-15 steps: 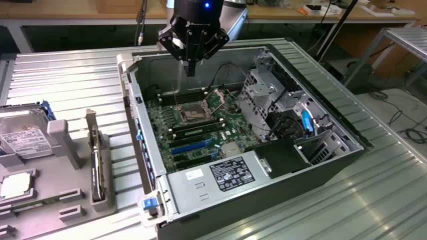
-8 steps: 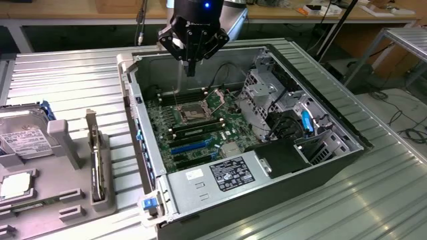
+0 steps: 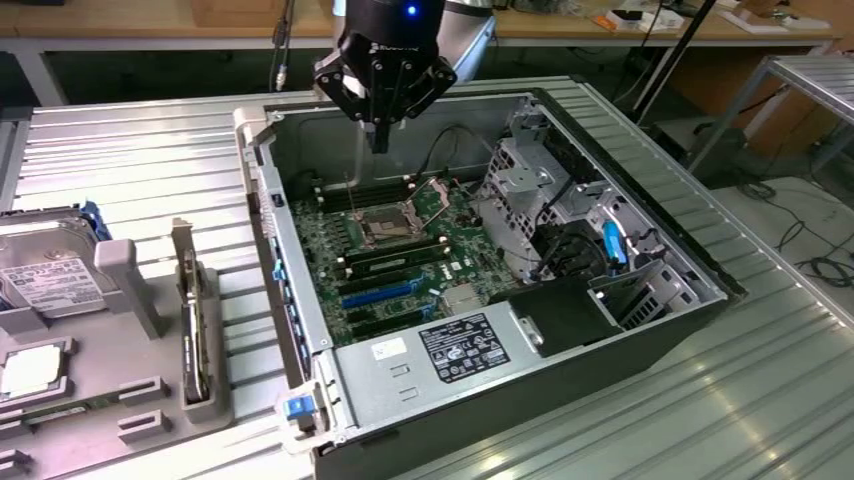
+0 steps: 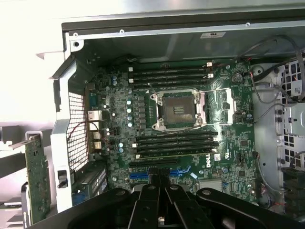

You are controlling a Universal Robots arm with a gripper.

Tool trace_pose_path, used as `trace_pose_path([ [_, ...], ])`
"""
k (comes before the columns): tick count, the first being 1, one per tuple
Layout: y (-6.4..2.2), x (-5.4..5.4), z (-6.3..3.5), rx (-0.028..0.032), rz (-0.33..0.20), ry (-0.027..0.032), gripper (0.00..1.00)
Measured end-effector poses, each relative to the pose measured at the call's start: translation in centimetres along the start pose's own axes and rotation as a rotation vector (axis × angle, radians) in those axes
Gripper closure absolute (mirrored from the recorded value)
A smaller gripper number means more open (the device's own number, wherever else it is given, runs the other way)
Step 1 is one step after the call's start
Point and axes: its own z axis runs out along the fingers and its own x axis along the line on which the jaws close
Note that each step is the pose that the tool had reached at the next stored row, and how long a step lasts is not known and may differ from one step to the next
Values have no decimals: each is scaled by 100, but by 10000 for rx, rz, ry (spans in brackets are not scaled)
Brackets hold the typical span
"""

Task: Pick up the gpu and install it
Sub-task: 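Reach for the gpu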

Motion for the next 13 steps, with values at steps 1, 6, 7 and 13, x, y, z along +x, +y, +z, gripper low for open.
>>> trace_pose_path([
  [1, 0, 4, 0, 0, 0, 0, 89],
  [6, -5, 66, -1, -1, -1, 0, 89],
  [7, -6, 84, -2, 0, 0, 0, 89],
  [13, -13, 172, -3, 0, 0, 0, 89],
])
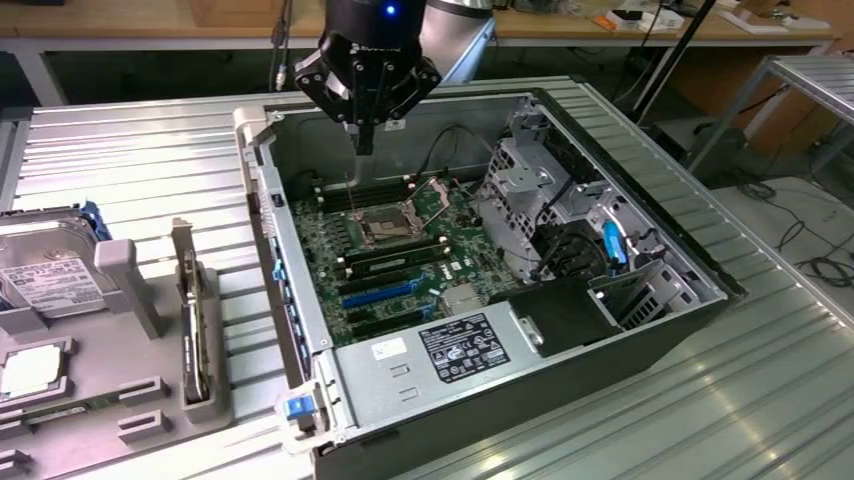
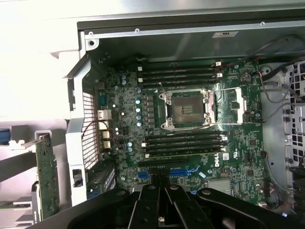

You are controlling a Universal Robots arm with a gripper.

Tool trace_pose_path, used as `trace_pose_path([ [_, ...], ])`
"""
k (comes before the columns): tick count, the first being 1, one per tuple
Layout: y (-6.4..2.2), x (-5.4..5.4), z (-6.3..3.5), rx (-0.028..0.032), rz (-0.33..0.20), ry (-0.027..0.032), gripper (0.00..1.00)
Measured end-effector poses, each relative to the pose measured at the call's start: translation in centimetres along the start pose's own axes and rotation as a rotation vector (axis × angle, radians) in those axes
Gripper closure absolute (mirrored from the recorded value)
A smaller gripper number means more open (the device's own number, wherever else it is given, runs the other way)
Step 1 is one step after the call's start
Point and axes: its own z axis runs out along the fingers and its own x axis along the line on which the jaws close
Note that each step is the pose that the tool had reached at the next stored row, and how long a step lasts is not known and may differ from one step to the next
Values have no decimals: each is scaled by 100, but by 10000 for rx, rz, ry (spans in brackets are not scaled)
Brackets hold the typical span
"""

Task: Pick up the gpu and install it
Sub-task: 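Reach for the gpu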

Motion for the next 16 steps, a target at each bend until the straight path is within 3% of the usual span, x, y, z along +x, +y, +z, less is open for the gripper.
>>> trace_pose_path([
  [16, -12, 153, -3, 0, 0, 0, 89],
])
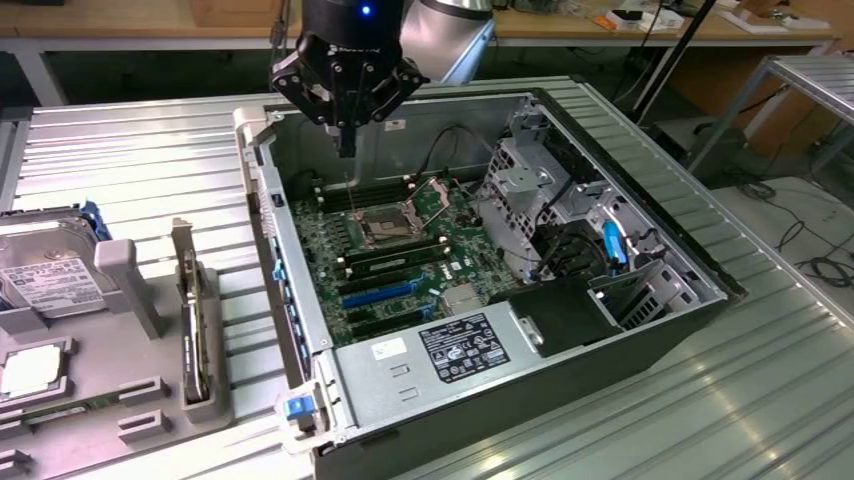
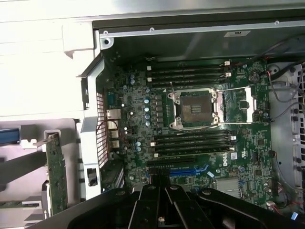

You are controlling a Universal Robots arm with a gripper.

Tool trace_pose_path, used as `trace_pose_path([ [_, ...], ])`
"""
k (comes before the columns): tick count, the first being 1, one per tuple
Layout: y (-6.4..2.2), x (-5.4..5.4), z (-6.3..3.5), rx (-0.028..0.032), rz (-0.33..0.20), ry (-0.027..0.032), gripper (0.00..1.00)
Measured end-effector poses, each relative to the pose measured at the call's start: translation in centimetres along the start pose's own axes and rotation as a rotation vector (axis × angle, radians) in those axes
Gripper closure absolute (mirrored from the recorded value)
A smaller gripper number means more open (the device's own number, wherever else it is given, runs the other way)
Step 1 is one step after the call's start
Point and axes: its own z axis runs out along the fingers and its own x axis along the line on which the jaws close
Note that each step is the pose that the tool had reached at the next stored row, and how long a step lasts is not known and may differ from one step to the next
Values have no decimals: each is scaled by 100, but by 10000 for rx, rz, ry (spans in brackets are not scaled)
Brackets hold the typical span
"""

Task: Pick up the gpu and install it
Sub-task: 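Reach for the gpu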

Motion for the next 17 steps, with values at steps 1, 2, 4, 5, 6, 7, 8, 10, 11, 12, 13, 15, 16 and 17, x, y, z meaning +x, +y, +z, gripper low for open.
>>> trace_pose_path([
  [1, -1, 9, 0, 0, 0, 0, 89],
  [2, -2, 24, 0, 0, 0, -1, 89],
  [4, -4, 51, -1, -1, 0, 0, 89],
  [5, -4, 59, -1, 0, 0, 0, 89],
  [6, -5, 70, -1, 0, 0, 0, 89],
  [7, -6, 78, -1, 0, 0, 0, 89],
  [8, -7, 96, -2, 1, 0, 0, 89],
  [10, -9, 118, -1, 0, 1, -1, 89],
  [11, -10, 128, -2, 0, 0, 0, 89],
  [12, -11, 139, -2, 0, 1, 0, 89],
  [13, -12, 151, -2, 0, 0, 0, 89],
  [15, -14, 184, -3, 1, 0, 0, 89],
  [16, -15, 196, -3, 0, 0, 0, 89],
  [17, -16, 205, -3, 0, 0, 0, 89],
])
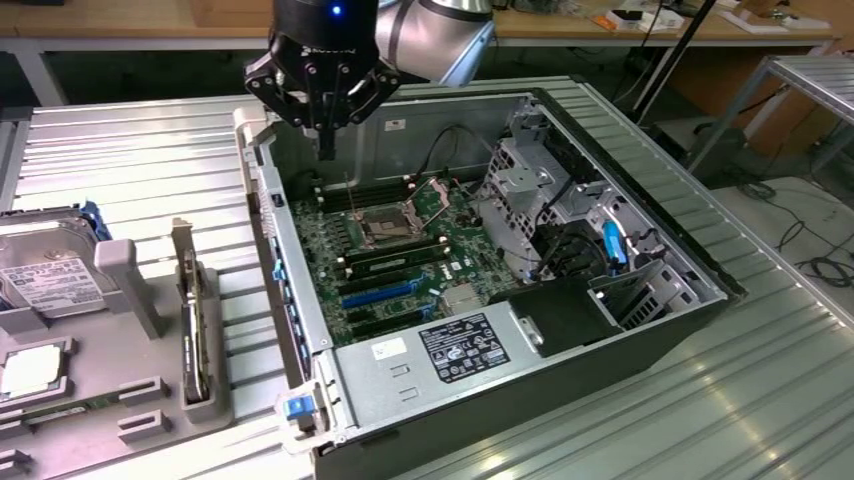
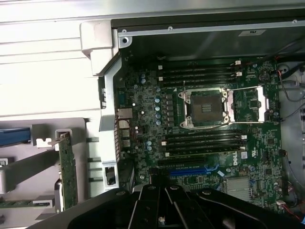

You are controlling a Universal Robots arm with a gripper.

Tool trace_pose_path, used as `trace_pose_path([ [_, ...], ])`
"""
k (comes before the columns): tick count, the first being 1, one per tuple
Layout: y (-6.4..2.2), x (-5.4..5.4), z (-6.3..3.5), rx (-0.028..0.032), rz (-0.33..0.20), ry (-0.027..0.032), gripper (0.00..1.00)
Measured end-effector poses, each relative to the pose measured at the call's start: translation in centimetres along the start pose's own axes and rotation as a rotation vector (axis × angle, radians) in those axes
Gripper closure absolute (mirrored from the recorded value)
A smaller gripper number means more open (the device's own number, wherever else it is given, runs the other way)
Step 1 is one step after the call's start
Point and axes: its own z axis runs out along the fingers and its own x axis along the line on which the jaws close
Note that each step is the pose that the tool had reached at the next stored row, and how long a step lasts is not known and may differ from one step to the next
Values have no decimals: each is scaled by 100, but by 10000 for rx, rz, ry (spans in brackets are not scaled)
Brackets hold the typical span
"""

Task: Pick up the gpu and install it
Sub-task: 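Reach for the gpu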

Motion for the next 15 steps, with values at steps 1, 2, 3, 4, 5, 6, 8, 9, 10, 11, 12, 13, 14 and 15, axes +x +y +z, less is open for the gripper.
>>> trace_pose_path([
  [1, -1, 13, 0, 0, 0, 0, 89],
  [2, -2, 22, 0, 0, 0, 0, 89],
  [3, -3, 35, 0, 0, 0, 0, 89],
  [4, -3, 45, 0, 0, 0, 0, 89],
  [5, -5, 65, -1, 0, 1, -1, 89],
  [6, -6, 77, -1, 0, 1, 0, 89],
  [8, -8, 100, -1, -1, 1, -1, 89],
  [9, -9, 120, -2, 0, 1, 0, 89],
  [10, -10, 137, -2, -1, 1, -1, 89],
  [11, -12, 152, -2, 0, 0, 0, 89],
  [12, -13, 165, -3, 0, 1, 0, 89],
  [13, -13, 173, -3, 0, 1, 0, 89],
  [14, -14, 184, -3, -1, 0, 0, 89],
  [15, -14, 192, -3, -1, 1, -1, 89],
])
